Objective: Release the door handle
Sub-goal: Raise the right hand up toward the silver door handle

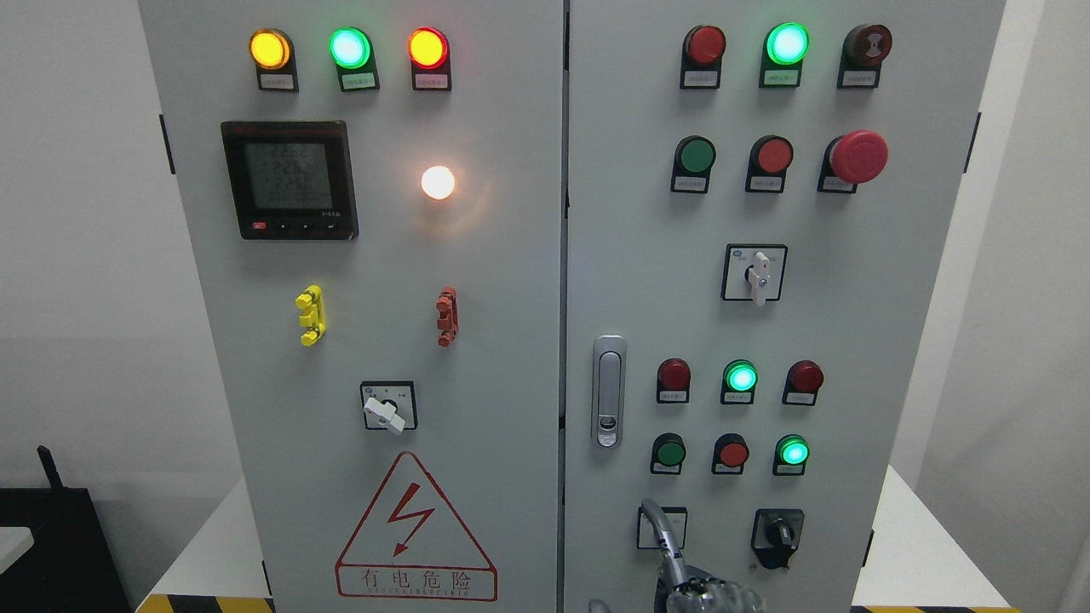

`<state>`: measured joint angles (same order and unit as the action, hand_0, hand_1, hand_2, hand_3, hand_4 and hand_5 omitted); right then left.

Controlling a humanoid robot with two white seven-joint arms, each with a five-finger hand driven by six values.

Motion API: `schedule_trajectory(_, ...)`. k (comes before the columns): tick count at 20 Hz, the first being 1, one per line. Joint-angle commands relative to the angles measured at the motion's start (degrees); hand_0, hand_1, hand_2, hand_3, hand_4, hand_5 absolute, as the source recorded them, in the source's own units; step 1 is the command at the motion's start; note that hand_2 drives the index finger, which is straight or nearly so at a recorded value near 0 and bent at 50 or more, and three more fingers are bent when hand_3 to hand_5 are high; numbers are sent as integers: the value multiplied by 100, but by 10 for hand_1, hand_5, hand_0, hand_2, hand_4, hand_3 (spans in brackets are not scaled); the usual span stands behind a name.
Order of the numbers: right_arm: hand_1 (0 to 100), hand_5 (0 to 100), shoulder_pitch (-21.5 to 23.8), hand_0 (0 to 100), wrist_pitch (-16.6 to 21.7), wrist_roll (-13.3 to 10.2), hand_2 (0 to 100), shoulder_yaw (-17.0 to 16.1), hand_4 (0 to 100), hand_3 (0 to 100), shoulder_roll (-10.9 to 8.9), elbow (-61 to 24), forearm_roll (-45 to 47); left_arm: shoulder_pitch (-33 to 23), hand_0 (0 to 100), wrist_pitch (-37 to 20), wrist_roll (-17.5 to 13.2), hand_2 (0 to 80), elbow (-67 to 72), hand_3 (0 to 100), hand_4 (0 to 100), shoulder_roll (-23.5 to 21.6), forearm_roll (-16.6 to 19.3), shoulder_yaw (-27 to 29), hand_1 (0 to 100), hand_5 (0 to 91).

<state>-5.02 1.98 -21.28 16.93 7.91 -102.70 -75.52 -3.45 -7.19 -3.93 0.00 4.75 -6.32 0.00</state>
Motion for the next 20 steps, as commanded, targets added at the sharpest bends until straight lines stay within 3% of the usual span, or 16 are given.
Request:
schedule_trajectory(1, 375, 977, -359, 368, -372, 27, 0, 443, 1000, 1000, 9, 408, -876, -7, 120, -2, -3, 0, -88, 0, 0, 0, -1, -70, 389, 0)
schedule_trajectory(6, 372, 982, -658, 374, -689, 53, 0, 425, 1000, 1000, 9, 698, -894, 2, 120, -2, -3, 0, -88, 0, 0, 0, -1, -70, 389, 0)
schedule_trajectory(8, 373, 984, -719, 379, -716, 62, 0, 408, 1000, 1000, 9, 752, -894, 2, 120, -2, -3, 0, -88, 0, 0, 0, -1, -70, 389, 0)
schedule_trajectory(11, 371, 985, -781, 382, -734, 255, 0, 373, 1000, 1000, 9, 822, -877, 2, 120, -2, -3, 0, -88, 0, 0, 0, -1, -70, 389, 0)
schedule_trajectory(20, 362, 988, -957, 384, -892, 273, 1, 294, 1000, 1000, 9, 892, -842, -7, 120, -2, -3, 0, -88, 0, 0, 0, -1, -70, 389, 0)
